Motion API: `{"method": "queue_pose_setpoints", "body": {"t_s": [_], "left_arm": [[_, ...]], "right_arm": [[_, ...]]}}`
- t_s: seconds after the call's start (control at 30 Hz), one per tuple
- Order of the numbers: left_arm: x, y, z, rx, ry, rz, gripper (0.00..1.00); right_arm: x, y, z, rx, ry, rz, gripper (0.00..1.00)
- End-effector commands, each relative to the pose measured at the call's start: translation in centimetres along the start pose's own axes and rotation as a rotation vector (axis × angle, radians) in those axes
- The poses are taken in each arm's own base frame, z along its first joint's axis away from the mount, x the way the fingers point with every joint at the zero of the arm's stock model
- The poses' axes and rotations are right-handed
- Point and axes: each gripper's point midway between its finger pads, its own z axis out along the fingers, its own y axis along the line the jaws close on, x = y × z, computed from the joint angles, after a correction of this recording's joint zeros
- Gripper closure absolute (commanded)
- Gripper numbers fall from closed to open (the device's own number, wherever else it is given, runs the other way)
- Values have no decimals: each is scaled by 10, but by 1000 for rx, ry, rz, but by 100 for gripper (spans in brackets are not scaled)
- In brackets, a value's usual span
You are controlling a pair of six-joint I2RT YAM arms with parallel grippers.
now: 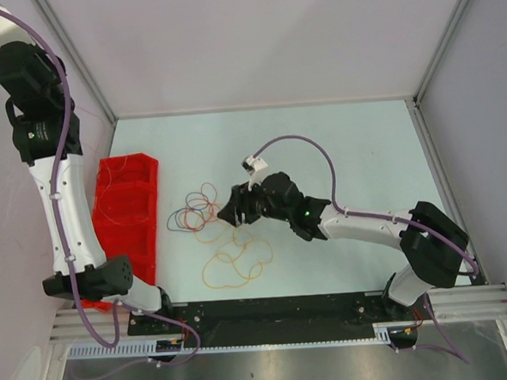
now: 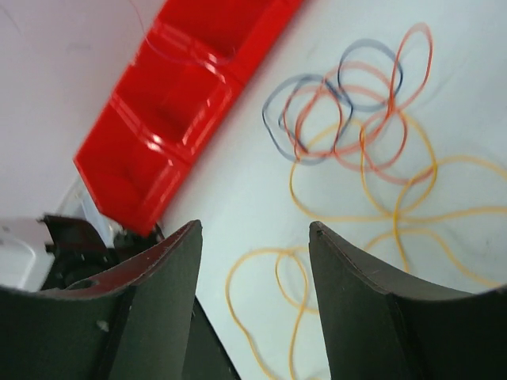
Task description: Untangle the cables
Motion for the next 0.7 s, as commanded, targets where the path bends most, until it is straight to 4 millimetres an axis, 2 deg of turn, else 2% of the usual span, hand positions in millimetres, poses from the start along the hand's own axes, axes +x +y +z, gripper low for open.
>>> {"method": "queue_pose_setpoints", "body": {"t_s": [0.0, 0.03, 0.07, 0.1, 0.17, 0.2, 0.23, 0.27, 0.37, 0.43, 0.53, 0.57, 0.63, 0.67], "left_arm": [[-19, -4, 12, 60, -72, -67, 100], [-22, -6, 13, 73, -87, -74, 100], [-29, -8, 13, 86, -103, -80, 100], [-24, -13, 21, 96, -95, -79, 100], [-26, -21, 28, 124, -92, -105, 100], [-44, -21, 24, 134, -120, -121, 100], [-38, -25, 33, 137, -109, -120, 100], [-48, -25, 31, 142, -131, -131, 100], [-51, -24, 34, 132, -157, -128, 100], [-48, -22, 39, 119, -163, -118, 100], [-34, -15, 47, 101, -139, -101, 100], [-22, -14, 47, 101, -114, -99, 100], [-16, -8, 47, 92, -112, -100, 99], [9, -7, 51, 86, -67, -83, 99]], "right_arm": [[23, 4, -15, -2, 39, -15, 39], [28, 5, -15, -10, 45, -12, 39], [40, 1, -16, -4, 67, -9, 39], [42, 0, -16, -4, 67, -5, 39], [51, -4, -15, 0, 85, 10, 39], [53, -6, -15, 4, 88, 14, 39], [54, -5, -14, 1, 92, 17, 39], [54, -6, -13, 2, 90, 16, 40], [54, -5, -12, -4, 88, 17, 40], [53, -5, -11, -12, 84, 14, 39], [54, -6, -9, -22, 92, 19, 40], [55, -7, -9, -22, 94, 21, 40], [54, -8, -8, -28, 95, 33, 40], [55, -9, -7, -30, 100, 37, 40]]}}
